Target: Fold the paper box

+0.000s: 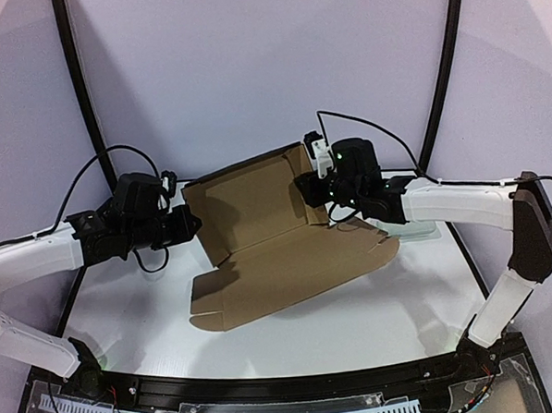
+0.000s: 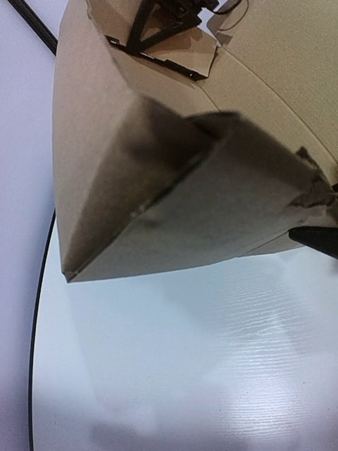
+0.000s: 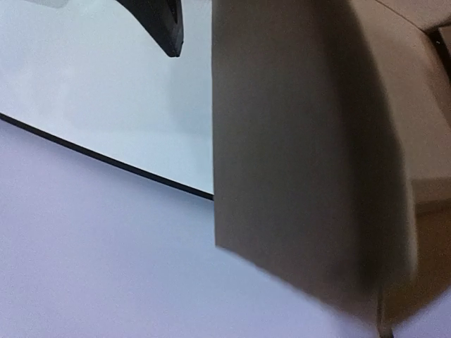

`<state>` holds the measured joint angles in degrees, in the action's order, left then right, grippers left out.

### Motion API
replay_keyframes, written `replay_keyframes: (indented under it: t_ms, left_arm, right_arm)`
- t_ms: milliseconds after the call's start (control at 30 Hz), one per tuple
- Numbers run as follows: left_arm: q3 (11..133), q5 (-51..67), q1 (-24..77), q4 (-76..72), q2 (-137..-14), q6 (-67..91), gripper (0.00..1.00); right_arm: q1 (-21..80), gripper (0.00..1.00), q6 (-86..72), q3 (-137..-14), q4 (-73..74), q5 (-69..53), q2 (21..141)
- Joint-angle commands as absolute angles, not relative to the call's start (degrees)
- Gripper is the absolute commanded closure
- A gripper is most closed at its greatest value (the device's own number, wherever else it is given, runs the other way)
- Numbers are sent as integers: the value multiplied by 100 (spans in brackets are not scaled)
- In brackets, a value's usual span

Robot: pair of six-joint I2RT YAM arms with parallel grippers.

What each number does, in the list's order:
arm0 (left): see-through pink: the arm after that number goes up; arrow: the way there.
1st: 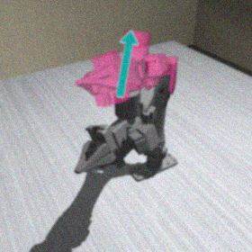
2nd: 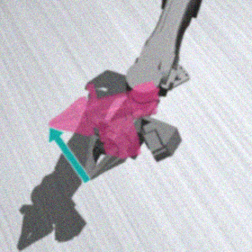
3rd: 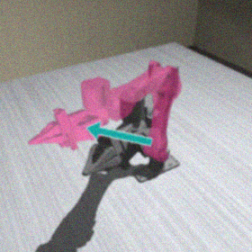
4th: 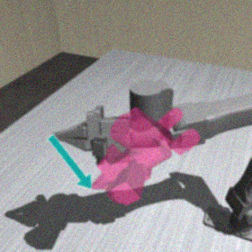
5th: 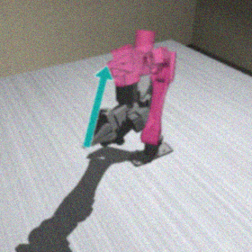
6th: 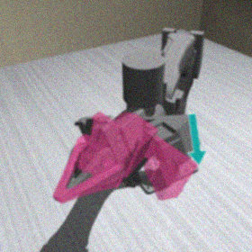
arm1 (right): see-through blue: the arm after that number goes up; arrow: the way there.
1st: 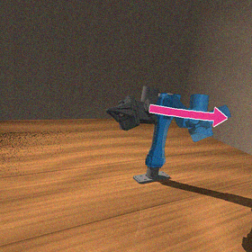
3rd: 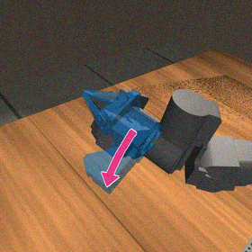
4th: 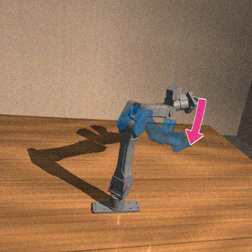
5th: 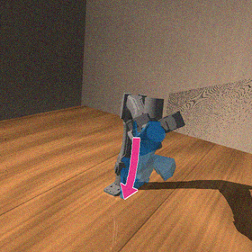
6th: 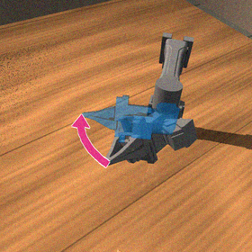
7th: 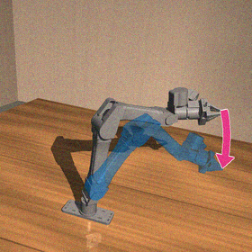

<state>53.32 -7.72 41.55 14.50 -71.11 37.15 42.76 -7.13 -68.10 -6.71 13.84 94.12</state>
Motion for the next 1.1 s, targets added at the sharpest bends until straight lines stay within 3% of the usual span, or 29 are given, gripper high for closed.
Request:
replay_keyframes:
  t_ms: [0,133,400,600,867,1067]
  left_arm:
    - [5415,-729,4226,1660,-7032,3795,99]
    - [5396,-770,4227,1724,-7013,3874,99]
    - [5361,-877,4228,1749,-6906,3956,99]
    - [5476,-780,4227,1721,-6938,3967,99]
    - [6267,-1195,4316,2479,-7832,4320,99]
    - [7033,-2634,4409,3789,-8618,5045,99]
  right_arm:
    - [4199,48,-505,-7094,-575,738,9321]
    - [4200,60,-536,-7253,-380,900,9343]
    - [4208,77,-269,-7199,-23,1758,9398]
    - [4219,99,-44,-7041,-461,2721,9637]
    - [4460,100,448,-7262,-1276,4217,10463]
    - [4481,100,894,-7288,-1635,4818,10647]
